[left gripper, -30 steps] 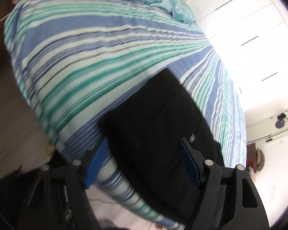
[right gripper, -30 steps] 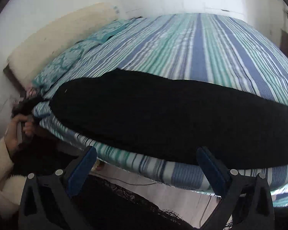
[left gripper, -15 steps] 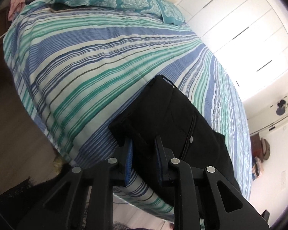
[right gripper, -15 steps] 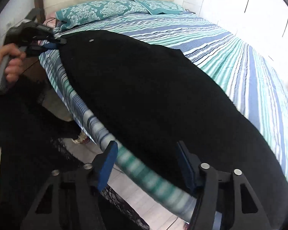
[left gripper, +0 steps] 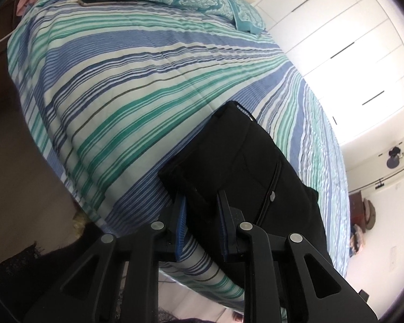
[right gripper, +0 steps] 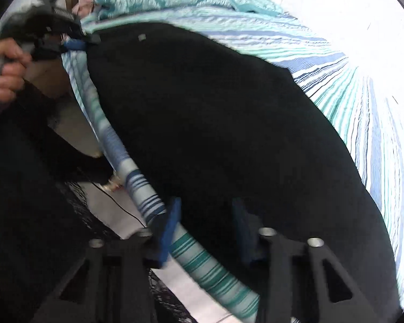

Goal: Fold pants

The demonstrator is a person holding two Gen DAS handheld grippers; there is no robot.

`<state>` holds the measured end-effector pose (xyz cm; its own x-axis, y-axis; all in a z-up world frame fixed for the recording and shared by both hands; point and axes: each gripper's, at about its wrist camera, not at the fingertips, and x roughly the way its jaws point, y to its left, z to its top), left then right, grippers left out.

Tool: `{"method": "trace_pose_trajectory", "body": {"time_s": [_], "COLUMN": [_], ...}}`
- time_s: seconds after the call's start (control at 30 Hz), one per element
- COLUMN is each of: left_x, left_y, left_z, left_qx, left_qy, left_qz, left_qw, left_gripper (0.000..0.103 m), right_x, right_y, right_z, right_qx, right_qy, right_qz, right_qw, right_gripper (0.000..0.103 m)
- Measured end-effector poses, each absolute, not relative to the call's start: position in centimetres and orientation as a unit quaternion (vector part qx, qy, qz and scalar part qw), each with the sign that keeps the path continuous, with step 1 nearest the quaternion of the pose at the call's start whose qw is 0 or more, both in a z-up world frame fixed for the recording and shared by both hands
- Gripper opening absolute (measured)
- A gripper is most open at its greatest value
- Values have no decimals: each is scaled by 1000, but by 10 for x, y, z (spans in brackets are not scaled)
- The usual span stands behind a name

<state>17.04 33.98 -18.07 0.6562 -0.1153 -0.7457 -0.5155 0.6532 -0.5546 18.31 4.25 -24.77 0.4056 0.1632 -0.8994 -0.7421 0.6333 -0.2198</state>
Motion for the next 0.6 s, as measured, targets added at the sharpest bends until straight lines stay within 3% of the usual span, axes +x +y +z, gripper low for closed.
{"method": "trace_pose_trajectory", "body": {"time_s": [0.03,0.07,0.1,0.27,0.37,0.43,0.47,0.5,0.57,0.6], "left_x": [170,169,168,165,167,161,155,148,139,141], "left_y": [340,340,340,338,331,325,321,316,302,292], "left_z": [-181,-180,-180,-183,-178,-163,-153,-142,-119,-111], "left_qx": [-399,-399,-398,-392,-362,-327,-310,-294,-271,-267], "left_qy": [396,396,397,412,427,423,412,394,347,331], "left_qz": [122,122,123,135,150,176,191,203,214,197], "left_qw": [818,818,818,811,815,826,835,847,872,883], "left_gripper": [20,20,20,21,35,41,50,55,70,72], "right_x": [184,183,182,174,169,169,170,169,166,169], "right_y": [44,44,45,41,38,37,34,30,11,3], "right_z": [-248,-246,-245,-249,-255,-250,-245,-237,-215,-207], "right_qx": [-316,-315,-313,-302,-301,-285,-272,-259,-214,-193], "right_qy": [459,453,452,467,473,480,488,487,461,459], "right_qz": [292,296,299,307,311,315,317,315,322,325], "right_qw": [778,779,780,772,767,768,767,773,798,804], "right_gripper": [26,11,5,4,7,32,69,91,94,94]}}
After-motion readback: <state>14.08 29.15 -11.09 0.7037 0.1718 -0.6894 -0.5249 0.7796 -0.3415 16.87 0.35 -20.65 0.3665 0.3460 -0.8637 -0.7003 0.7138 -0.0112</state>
